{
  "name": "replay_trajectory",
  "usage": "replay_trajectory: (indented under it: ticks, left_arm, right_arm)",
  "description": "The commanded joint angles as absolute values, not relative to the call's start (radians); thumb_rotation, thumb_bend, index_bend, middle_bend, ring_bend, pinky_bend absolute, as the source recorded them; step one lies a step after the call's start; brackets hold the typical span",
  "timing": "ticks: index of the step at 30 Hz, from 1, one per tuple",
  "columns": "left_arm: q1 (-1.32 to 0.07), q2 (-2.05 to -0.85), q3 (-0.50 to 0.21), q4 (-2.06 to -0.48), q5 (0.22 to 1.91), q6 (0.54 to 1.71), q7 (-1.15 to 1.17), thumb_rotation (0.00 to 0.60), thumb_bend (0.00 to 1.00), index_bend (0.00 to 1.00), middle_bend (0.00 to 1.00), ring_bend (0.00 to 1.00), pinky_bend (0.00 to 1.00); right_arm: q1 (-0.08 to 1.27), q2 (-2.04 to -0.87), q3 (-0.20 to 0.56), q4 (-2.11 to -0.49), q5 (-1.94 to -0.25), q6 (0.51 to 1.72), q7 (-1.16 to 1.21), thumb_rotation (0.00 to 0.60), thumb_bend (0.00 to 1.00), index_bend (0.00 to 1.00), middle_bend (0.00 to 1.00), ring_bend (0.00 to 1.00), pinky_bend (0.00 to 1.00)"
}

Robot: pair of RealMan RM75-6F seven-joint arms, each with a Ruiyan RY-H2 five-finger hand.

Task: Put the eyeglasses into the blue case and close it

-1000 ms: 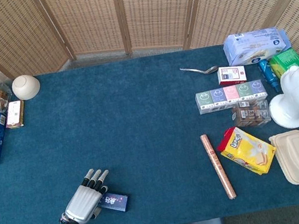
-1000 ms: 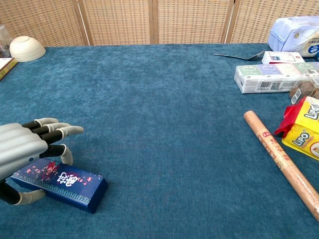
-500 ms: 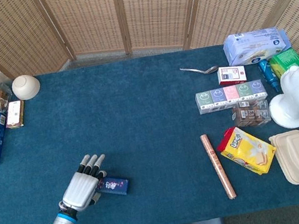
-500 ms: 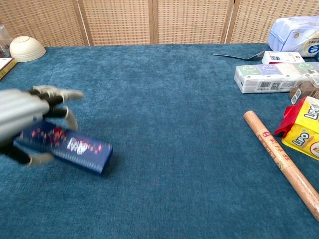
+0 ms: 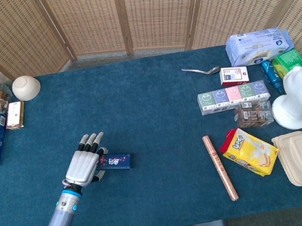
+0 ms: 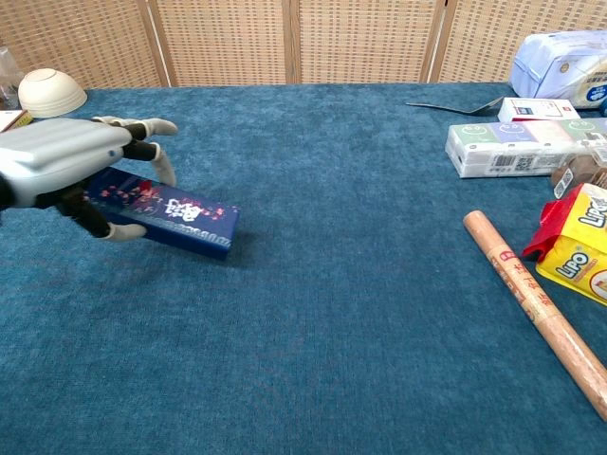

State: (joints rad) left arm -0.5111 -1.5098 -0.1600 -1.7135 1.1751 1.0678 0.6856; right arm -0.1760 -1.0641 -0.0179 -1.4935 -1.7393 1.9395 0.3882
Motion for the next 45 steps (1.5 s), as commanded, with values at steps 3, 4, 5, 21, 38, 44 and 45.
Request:
replay_trajectory:
  ticks: [3,4,5,21,38,44,45]
  left_arm:
    - [-0.551,-1.565,-0.177,-1.660,1.110,1.035,0.675,0.559,0.27,0.41,0.00,0.00,0.00]
    - [-0.557,-1.571,-0.173,-1.654,1.098,1.026,0.672,0.555,0.27,0.37,0.00,0.00,0.00]
    - [-0.561,-1.573,-0.169,-1.654,1.088,1.020,0.673,0.547,0.27,0.33,0.00,0.00,0.00]
    - [-0.529,-1.426,-0.100,-1.805,1.075,1.098,0.643,0.465,0.25,0.00,0.00,0.00,0.00]
    - [-0.176,-1.147,0.113,-1.812,1.470,1.496,0.150,0.465,0.25,0.00,0.00,0.00,0.00]
    - [-0.061,-1.120,0.150,-1.747,1.521,1.628,0.049,0.468,0.25,0.00,0.00,0.00,0.00]
    - [-0.045,-1.118,0.152,-1.735,1.524,1.646,0.034,0.465,0.25,0.00,0.00,0.00,0.00]
  right_arm:
    - [-0.179,-1.062,-0.017,-1.499,-1.737,1.938,0.383,0.336,0.44,0.00,0.12,0.10,0.33]
    - [-0.180,-1.061,-0.018,-1.501,-1.737,1.937,0.381,0.337,0.44,0.00,0.12,0.10,0.33]
    - [-0.181,-1.060,-0.017,-1.502,-1.737,1.938,0.378,0.337,0.44,0.00,0.12,0.10,0.33]
    - [-0.137,-1.042,0.005,-1.561,-1.755,1.887,0.332,0.334,0.44,0.00,0.12,0.08,0.32]
    - [0.072,-1.077,0.081,-1.655,-1.695,1.576,0.140,0.335,0.45,0.00,0.09,0.02,0.25]
    - [0.142,-1.125,0.102,-1.654,-1.677,1.490,0.076,0.331,0.46,0.00,0.08,0.02,0.24]
    - [0.152,-1.132,0.105,-1.652,-1.676,1.478,0.064,0.332,0.46,0.00,0.08,0.02,0.24]
